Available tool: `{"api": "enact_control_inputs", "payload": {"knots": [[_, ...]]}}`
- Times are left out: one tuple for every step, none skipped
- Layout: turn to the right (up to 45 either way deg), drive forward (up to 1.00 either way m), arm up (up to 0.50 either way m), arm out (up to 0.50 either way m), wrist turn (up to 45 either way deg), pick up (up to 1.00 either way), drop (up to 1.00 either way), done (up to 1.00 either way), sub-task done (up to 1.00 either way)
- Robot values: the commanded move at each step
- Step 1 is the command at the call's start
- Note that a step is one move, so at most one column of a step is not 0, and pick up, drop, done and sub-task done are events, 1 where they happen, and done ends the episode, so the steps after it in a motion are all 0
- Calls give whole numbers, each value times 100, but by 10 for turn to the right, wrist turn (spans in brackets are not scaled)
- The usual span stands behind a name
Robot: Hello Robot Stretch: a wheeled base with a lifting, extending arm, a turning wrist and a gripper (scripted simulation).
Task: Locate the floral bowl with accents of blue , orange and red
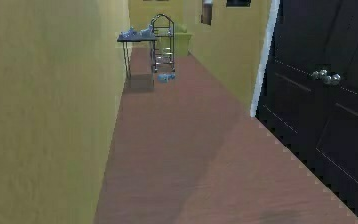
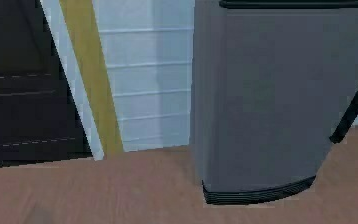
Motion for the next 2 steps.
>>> {"api": "enact_control_inputs", "payload": {"knots": [[0, 100, 0, 0, 0, 0, 0, 0, 0], [-30, 0, 0, 0, 0, 0, 0, 0, 0]]}}
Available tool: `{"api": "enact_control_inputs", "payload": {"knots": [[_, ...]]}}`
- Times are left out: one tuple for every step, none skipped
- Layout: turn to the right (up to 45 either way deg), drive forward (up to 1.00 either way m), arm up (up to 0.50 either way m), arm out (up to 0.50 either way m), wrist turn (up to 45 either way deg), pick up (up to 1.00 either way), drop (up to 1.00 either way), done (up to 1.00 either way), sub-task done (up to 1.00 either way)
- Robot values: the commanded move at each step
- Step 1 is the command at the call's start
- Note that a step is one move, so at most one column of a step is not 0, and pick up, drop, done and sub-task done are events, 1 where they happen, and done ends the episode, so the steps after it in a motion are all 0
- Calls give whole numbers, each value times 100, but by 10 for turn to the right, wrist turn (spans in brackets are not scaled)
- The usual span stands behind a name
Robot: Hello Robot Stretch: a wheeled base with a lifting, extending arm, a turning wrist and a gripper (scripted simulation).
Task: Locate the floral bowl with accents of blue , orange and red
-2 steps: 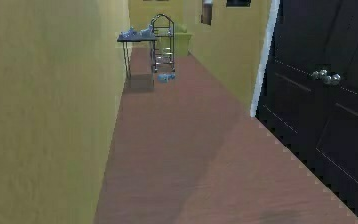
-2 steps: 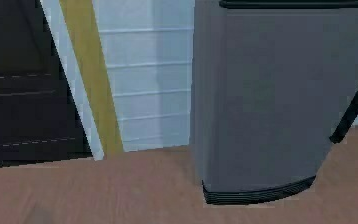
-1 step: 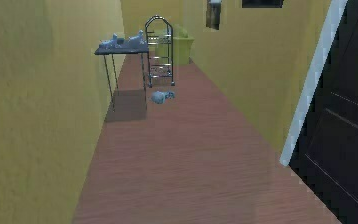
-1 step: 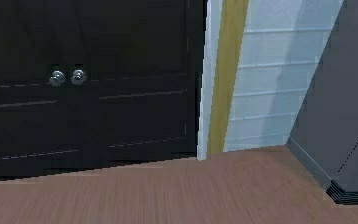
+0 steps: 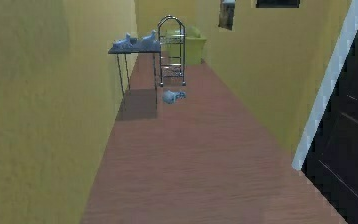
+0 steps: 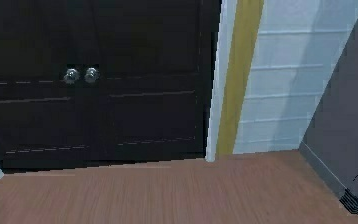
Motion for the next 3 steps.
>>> {"api": "enact_control_inputs", "payload": {"knots": [[0, 35, 0, 0, 0, 0, 0, 0, 0], [-90, 0, 0, 0, 0, 0, 0, 0, 0], [0, 100, 0, 0, 0, 0, 0, 0, 0]]}}
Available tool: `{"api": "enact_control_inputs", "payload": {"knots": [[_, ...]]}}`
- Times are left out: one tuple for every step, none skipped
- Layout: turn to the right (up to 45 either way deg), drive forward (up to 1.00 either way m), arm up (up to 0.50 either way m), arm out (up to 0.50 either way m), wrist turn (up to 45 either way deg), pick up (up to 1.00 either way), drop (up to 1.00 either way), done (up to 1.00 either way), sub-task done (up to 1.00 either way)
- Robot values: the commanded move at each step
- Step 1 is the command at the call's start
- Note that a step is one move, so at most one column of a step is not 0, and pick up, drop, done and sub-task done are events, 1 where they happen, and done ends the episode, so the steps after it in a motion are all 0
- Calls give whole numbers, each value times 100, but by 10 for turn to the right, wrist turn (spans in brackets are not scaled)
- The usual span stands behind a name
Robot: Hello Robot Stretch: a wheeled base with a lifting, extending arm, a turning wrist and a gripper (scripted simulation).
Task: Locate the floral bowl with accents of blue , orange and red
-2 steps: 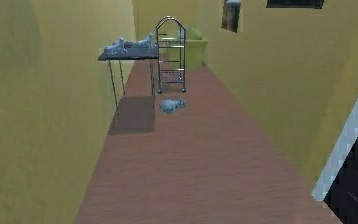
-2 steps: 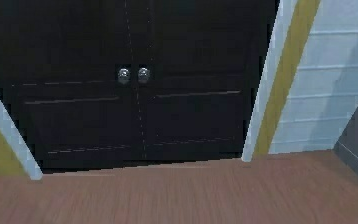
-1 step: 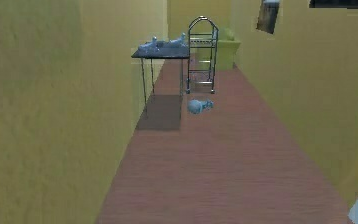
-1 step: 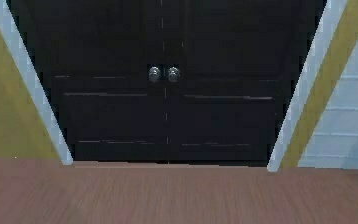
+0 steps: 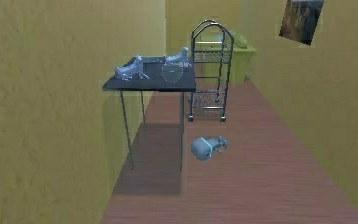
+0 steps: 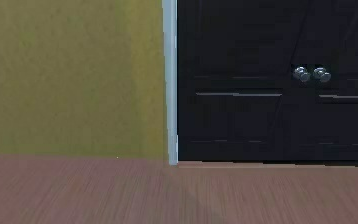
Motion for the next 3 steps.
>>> {"api": "enact_control_inputs", "payload": {"knots": [[-30, 0, 0, 0, 0, 0, 0, 0, 0], [0, 85, 0, 0, 0, 0, 0, 0, 0], [0, 0, 0, 0, 0, 0, 0, 100, 0]]}}
